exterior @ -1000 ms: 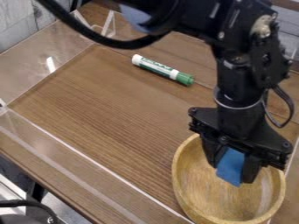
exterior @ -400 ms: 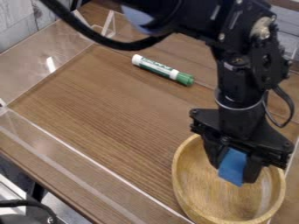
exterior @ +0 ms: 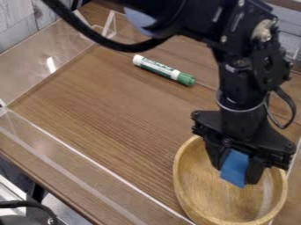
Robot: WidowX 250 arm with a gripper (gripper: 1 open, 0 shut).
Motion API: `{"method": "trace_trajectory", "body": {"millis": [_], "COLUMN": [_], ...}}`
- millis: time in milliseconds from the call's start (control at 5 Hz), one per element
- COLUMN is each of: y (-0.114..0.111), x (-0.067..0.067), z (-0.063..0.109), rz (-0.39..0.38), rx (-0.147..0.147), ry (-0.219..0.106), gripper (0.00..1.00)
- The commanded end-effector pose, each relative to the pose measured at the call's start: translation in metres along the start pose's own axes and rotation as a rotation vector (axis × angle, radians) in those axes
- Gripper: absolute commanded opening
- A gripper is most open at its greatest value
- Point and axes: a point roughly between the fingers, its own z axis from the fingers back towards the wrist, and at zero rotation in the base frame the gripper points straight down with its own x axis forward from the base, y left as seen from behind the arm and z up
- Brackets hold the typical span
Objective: Put the blue block in the brown bowl
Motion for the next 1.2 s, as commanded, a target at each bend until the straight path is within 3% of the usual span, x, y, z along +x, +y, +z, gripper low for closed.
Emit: {"method": "trace_trajectory", "body": {"millis": [0,800,1000], "y": [-0.0015,0.0005,0.0024], "x": [0.0075,0.0052,0.0037], "z": [0.0063,0.0047,0.0048], "rz": [0.011,0.026,0.031], "rx": [-0.014,-0.018,-0.019], "ry": [-0.03,-0.025,-0.019], "gripper": [0.0,0.0,1.0]}}
